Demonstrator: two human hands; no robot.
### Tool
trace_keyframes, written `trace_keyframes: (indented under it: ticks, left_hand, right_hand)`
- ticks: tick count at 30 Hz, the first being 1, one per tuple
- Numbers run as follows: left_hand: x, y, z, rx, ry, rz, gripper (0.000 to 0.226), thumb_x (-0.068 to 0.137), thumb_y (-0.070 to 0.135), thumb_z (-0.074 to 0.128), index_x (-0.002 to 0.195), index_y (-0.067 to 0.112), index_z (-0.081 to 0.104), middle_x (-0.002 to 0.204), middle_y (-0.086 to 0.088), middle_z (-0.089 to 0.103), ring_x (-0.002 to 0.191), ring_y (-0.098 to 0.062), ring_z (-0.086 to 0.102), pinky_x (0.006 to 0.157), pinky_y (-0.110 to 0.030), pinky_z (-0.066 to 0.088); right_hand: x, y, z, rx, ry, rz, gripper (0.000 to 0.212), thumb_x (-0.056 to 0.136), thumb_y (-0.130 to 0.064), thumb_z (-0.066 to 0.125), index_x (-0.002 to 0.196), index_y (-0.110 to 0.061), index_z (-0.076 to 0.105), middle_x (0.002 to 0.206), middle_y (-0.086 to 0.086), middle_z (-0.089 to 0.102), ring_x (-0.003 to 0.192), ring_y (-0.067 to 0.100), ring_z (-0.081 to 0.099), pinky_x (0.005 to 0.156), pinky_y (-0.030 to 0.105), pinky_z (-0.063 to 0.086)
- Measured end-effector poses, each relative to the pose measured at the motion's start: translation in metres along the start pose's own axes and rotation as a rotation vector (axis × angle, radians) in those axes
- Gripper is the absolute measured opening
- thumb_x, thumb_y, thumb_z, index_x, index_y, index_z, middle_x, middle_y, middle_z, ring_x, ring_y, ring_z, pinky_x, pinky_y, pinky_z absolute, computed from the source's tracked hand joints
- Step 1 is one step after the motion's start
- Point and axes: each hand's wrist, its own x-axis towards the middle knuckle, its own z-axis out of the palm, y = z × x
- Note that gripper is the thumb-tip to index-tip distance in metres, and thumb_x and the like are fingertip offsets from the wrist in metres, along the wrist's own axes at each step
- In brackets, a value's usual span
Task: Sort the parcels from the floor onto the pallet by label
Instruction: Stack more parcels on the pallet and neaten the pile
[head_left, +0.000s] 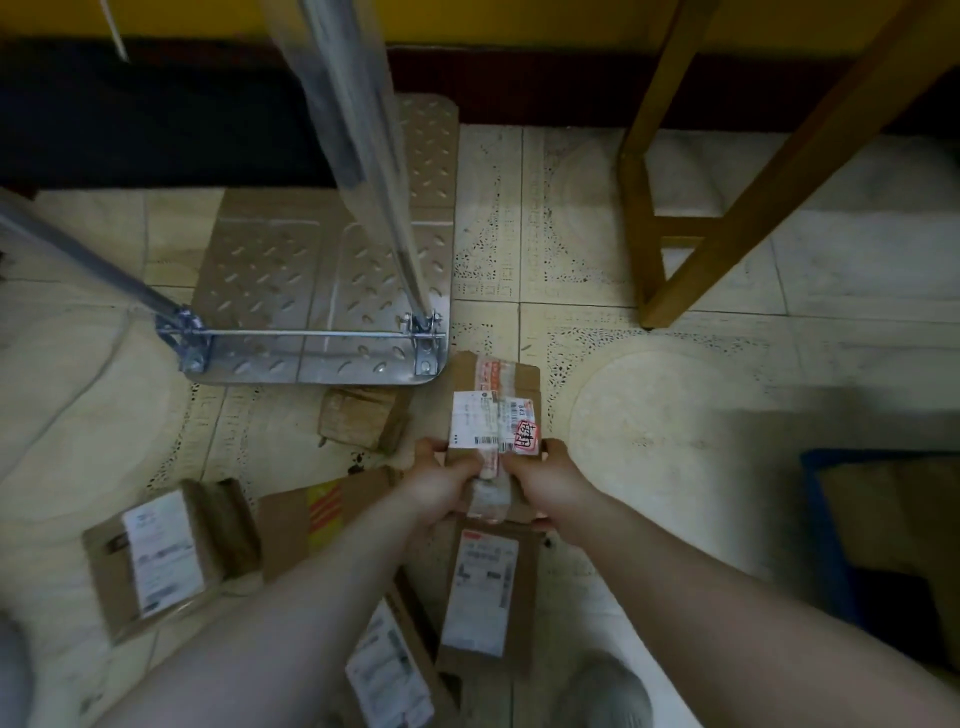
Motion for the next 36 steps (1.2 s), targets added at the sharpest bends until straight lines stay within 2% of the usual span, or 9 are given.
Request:
trace_keyframes:
  ticks: [2,6,11,14,18,22,26,30,36]
  left_hand:
    - [-0.053,0.017,-0.001,-0.056,-0.019,0.012,0.047,0.087,0.023,0.066,0.12,0.024,0.032,0.09,-0.003,0.061,0.054,-0.01,0.067,0.043,-0.023,0.05]
    - [-0.171,0.06,-0.017,-0.138,-0.115,0.026,0.056,0.087,0.021,0.066,0.129,0.028,0.031,0.095,0.002,0.067,0.075,-0.02,0.071,0.061,-0.035,0.055]
    - [-0.321,0.132,-0.054,-0.132,-0.144,0.083,0.065,0.085,0.029,0.067,0.139,0.029,0.032,0.109,-0.003,0.067,0.085,-0.021,0.071,0.058,-0.033,0.054]
    - [-0.4,0.168,-0.073,-0.084,-0.15,0.177,0.064,0.085,0.034,0.068,0.138,0.031,0.032,0.11,0.0,0.064,0.084,-0.02,0.071,0.064,-0.04,0.058]
    - [-0.488,0.191,-0.089,-0.039,-0.226,0.338,0.061,0.084,0.026,0.069,0.136,0.027,0.038,0.118,-0.004,0.063,0.095,-0.025,0.068,0.077,-0.05,0.056]
    - [-0.568,0.195,-0.093,0.023,-0.335,0.507,0.055,0.085,0.022,0.068,0.133,0.026,0.042,0.108,-0.003,0.069,0.088,-0.019,0.071,0.064,-0.036,0.057]
    - [-0.642,0.2,-0.076,0.21,-0.498,0.628,0.057,0.086,0.02,0.066,0.136,0.03,0.042,0.108,-0.007,0.07,0.094,-0.024,0.07,0.077,-0.043,0.055]
    - [-0.704,0.204,-0.037,0.298,-0.523,0.74,0.052,0.086,0.031,0.066,0.133,0.035,0.045,0.108,0.0,0.07,0.091,-0.019,0.07,0.075,-0.042,0.057]
    - [-0.777,0.193,0.062,0.359,-0.645,0.789,0.057,0.081,0.026,0.07,0.13,0.04,0.043,0.101,0.0,0.073,0.091,-0.024,0.07,0.083,-0.055,0.054]
  right_hand:
    - [-0.05,-0.019,-0.014,0.018,0.033,0.052,0.051,0.087,-0.04,0.064,0.123,-0.02,0.034,0.107,0.004,0.061,0.083,0.019,0.062,0.061,0.033,0.052]
    - [-0.162,-0.064,-0.045,0.025,0.053,-0.024,0.066,0.084,-0.039,0.065,0.136,-0.023,0.028,0.101,-0.001,0.063,0.089,0.02,0.065,0.076,0.034,0.054]
    - [-0.32,-0.125,-0.073,0.057,0.003,-0.156,0.066,0.084,-0.031,0.069,0.139,-0.027,0.033,0.096,-0.013,0.061,0.081,0.008,0.067,0.059,0.022,0.053]
    - [-0.407,-0.15,-0.085,0.043,-0.06,-0.24,0.077,0.08,-0.033,0.074,0.143,-0.027,0.03,0.117,-0.001,0.061,0.091,0.016,0.068,0.071,0.033,0.059]
    - [-0.507,-0.168,-0.097,0.034,0.042,-0.391,0.077,0.08,-0.037,0.074,0.144,-0.028,0.032,0.127,0.003,0.058,0.101,0.017,0.064,0.086,0.041,0.056]
    - [-0.596,-0.162,-0.109,0.065,0.145,-0.501,0.077,0.083,-0.043,0.068,0.146,-0.031,0.025,0.125,0.002,0.056,0.101,0.016,0.063,0.083,0.038,0.057]
    - [-0.677,-0.149,-0.138,0.241,0.248,-0.614,0.079,0.085,-0.031,0.071,0.146,-0.035,0.021,0.119,0.004,0.06,0.096,0.021,0.068,0.068,0.037,0.06]
    - [-0.742,-0.128,-0.184,0.391,0.327,-0.691,0.067,0.086,-0.025,0.071,0.138,-0.042,0.032,0.111,0.006,0.066,0.083,0.023,0.072,0.059,0.04,0.058]
    - [-0.815,-0.063,-0.274,0.365,0.482,-0.733,0.068,0.083,-0.04,0.071,0.138,-0.043,0.03,0.106,-0.001,0.069,0.083,0.019,0.072,0.066,0.046,0.058]
